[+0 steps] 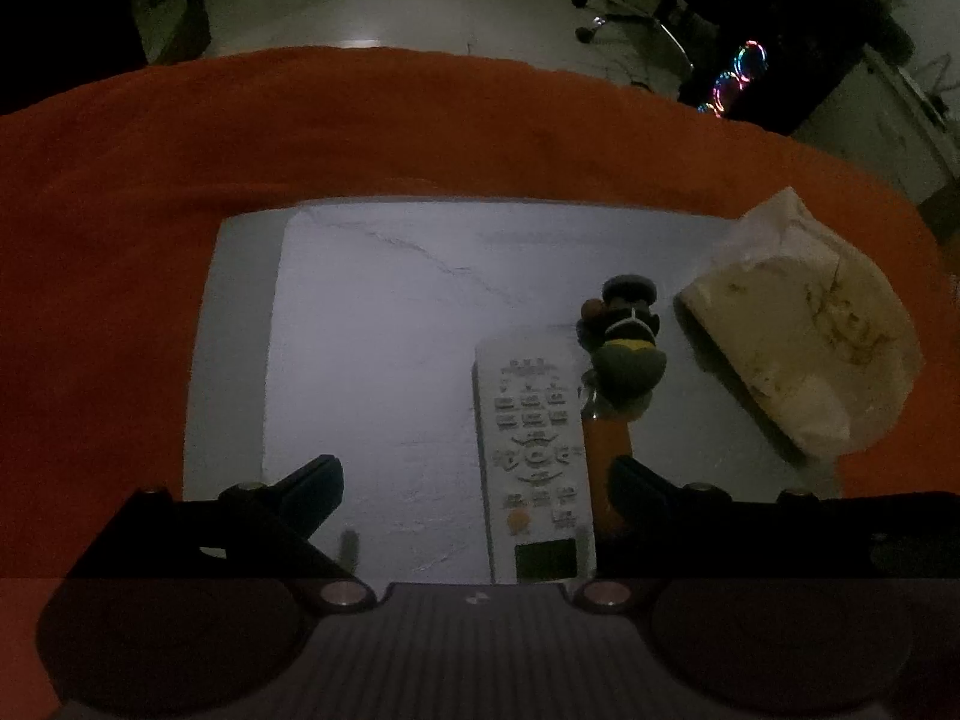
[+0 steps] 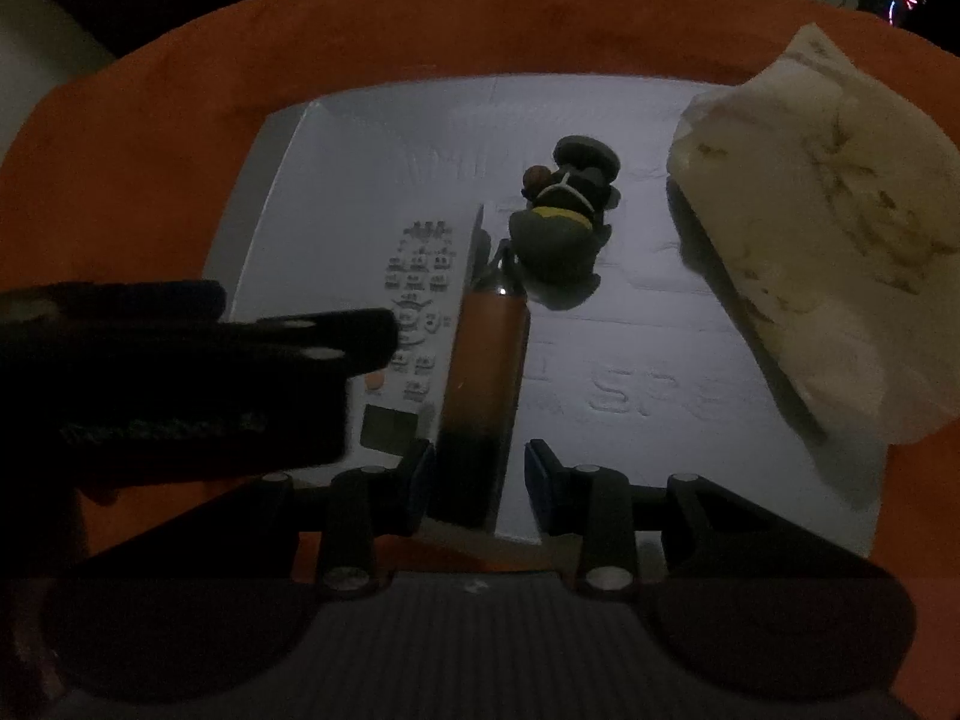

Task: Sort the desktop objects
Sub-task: 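Grasp the white remote control with the left tool while the right tool grasps the amber bottle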

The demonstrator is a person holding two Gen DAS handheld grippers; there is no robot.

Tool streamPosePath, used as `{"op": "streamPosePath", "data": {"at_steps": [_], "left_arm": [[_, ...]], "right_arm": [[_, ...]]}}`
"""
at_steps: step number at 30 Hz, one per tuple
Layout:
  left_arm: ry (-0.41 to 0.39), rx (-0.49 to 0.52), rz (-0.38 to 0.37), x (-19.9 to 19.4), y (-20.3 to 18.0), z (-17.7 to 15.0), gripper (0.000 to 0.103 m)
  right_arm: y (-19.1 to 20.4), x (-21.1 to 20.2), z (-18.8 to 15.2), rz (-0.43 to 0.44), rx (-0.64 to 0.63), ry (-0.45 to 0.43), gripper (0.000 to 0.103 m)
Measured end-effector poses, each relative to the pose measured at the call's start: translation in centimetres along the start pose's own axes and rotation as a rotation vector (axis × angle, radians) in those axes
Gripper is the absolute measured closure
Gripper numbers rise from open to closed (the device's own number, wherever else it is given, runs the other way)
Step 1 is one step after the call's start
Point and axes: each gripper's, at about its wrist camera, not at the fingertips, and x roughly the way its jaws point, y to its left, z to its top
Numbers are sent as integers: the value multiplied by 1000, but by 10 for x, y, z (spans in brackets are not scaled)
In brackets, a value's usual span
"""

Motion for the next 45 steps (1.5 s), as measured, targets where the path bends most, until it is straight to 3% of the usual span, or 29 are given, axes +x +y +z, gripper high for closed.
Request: {"op": "streamPosePath", "data": {"at_steps": [5,16,28,36,39,42,44,45], "left_arm": [[10,-5,2,8,-3,2,8],[22,-10,69,28,-17,5,8],[44,39,79,39,-32,0,8],[49,42,104,47,-38,1,8],[42,48,111,49,-41,-2,14],[22,52,104,45,-40,-4,35],[20,54,92,42,-39,-6,56],[20,56,84,40,-38,-6,59]], "right_arm": [[0,0,-4,-39,-21,-7,72],[-10,6,-1,-45,-27,-15,73],[-30,-14,-22,-107,-49,-26,74],[-41,-19,-27,-85,-22,-7,73],[-45,-21,-26,-63,-11,-7,72],[-49,-21,-21,-59,17,-20,72],[-47,-21,-16,-60,23,-29,72],[-46,-21,-14,-62,27,-34,72]]}}
